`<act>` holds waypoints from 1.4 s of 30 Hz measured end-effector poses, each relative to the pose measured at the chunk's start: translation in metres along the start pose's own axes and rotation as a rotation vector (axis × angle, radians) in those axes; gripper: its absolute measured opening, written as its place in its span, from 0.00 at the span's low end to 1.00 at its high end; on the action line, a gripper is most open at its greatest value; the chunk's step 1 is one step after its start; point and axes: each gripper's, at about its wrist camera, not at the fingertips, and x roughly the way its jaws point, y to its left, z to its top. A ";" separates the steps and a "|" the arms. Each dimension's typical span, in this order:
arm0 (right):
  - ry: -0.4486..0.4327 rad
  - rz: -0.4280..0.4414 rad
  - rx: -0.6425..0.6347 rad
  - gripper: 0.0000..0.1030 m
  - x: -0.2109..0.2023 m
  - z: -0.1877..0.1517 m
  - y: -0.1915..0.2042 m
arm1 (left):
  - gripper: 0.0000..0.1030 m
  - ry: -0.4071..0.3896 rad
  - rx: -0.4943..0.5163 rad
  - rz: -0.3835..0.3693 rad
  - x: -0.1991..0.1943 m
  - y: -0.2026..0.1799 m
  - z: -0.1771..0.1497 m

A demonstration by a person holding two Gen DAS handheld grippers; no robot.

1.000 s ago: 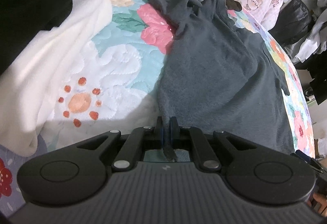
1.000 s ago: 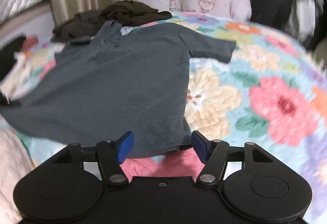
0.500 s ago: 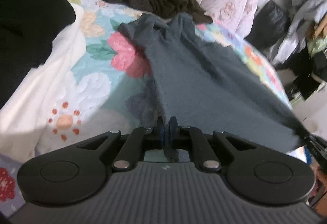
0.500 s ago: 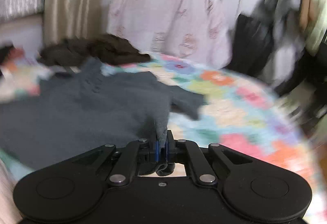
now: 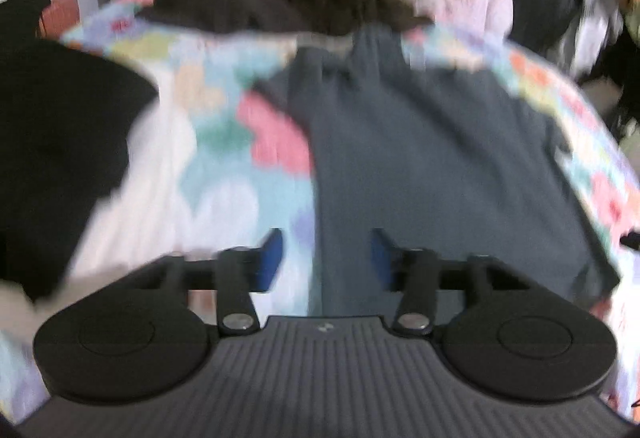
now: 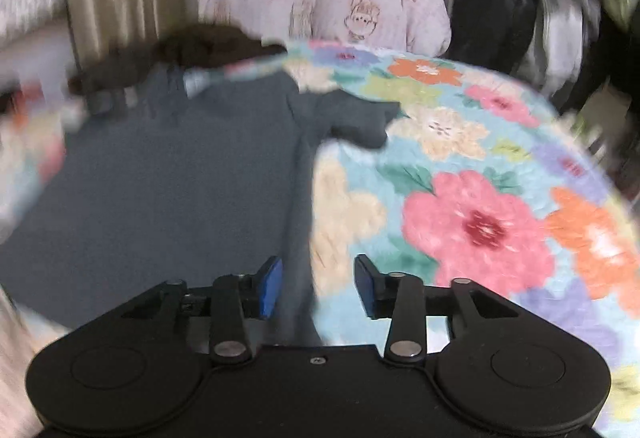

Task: Fold clothes
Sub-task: 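Grasp the shirt hem with both grippers and pull it straight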

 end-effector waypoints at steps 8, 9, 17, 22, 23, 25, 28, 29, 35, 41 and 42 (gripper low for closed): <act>0.065 0.201 0.385 0.56 0.095 0.063 -0.060 | 0.49 -0.020 -0.116 0.117 0.105 0.035 0.094; 0.085 0.204 0.431 0.56 0.111 0.068 -0.066 | 0.49 -0.016 -0.127 0.126 0.119 0.039 0.102; 0.107 0.228 0.597 0.65 0.192 0.102 -0.096 | 0.53 0.070 -0.329 0.014 0.195 0.073 0.125; 0.047 0.217 0.656 0.66 0.228 0.123 -0.105 | 0.53 0.058 -0.352 0.040 0.214 0.070 0.134; 0.032 0.213 0.654 0.65 0.234 0.128 -0.105 | 0.51 0.064 -0.350 0.063 0.217 0.068 0.138; 0.016 0.187 0.579 0.34 0.243 0.140 -0.101 | 0.21 0.075 -0.289 0.093 0.220 0.058 0.145; 0.016 0.109 0.359 0.07 0.245 0.157 -0.087 | 0.03 0.049 -0.125 0.171 0.212 0.035 0.150; -0.021 0.080 0.262 0.06 0.236 0.161 -0.079 | 0.03 -0.006 -0.082 0.204 0.201 0.029 0.150; -0.282 -0.084 0.048 0.05 0.170 0.168 -0.077 | 0.03 -0.405 -0.198 0.393 0.136 0.036 0.128; -0.067 -0.247 -0.002 0.30 0.202 0.155 -0.090 | 0.12 -0.121 -0.264 0.446 0.174 0.065 0.114; -0.055 -0.252 0.021 0.32 0.196 0.153 -0.088 | 0.15 -0.122 -0.293 0.420 0.170 0.068 0.110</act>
